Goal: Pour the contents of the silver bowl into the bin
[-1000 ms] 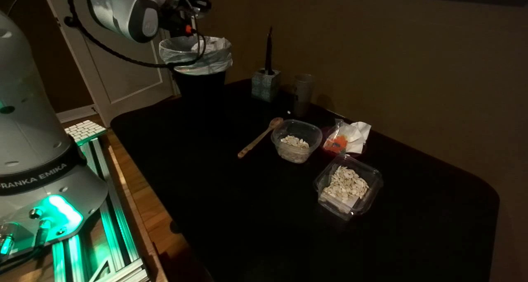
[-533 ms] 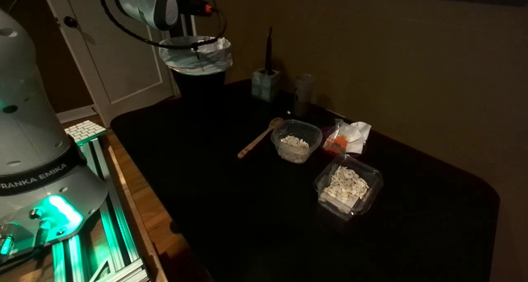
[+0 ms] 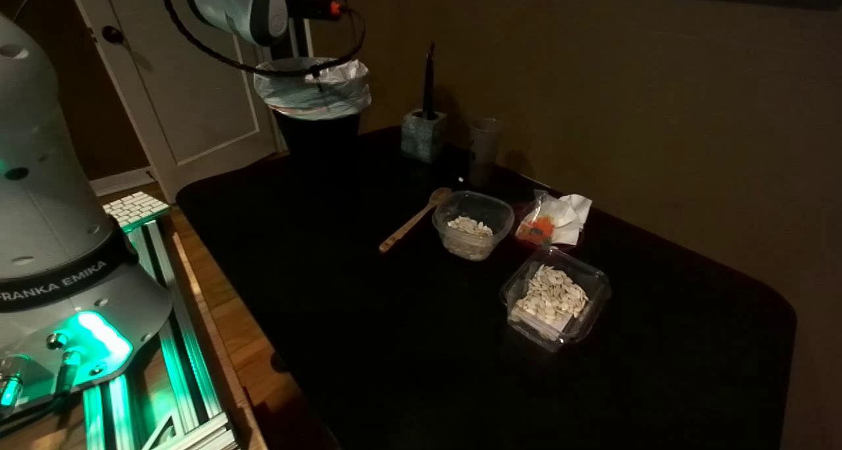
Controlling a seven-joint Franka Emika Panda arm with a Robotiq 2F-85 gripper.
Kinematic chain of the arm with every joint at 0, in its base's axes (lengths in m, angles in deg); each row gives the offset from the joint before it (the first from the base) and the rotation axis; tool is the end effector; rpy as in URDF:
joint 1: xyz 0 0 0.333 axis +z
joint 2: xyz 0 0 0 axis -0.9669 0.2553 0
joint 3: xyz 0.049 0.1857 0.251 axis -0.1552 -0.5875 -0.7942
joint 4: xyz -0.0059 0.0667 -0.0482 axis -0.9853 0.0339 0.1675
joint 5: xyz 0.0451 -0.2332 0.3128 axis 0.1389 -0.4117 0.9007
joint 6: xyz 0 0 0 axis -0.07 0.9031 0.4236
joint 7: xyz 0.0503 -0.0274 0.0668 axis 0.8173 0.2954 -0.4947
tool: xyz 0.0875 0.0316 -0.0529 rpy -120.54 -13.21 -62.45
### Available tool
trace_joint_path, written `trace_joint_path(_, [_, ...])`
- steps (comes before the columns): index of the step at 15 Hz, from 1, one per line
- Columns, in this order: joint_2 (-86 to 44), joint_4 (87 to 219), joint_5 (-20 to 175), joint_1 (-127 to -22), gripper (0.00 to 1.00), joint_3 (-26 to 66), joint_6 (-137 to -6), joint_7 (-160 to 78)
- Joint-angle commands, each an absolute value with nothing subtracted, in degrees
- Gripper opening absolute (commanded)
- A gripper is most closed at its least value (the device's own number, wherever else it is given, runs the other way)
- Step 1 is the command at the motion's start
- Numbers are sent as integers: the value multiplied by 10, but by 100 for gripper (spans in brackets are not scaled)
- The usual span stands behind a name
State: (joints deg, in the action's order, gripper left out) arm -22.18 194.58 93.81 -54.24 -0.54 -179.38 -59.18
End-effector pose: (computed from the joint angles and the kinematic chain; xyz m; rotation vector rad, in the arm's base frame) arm 0.4442 0.2859 0.4216 -1.9544 -0.4711 -2.0378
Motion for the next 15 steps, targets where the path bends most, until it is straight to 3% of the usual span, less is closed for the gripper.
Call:
trace_joint_path(1, [-250,1886,898,-543,1,10,-1793,-595])
trace_joint_path(15, [-281,1811,829,-555,1,23,-1795,-640])
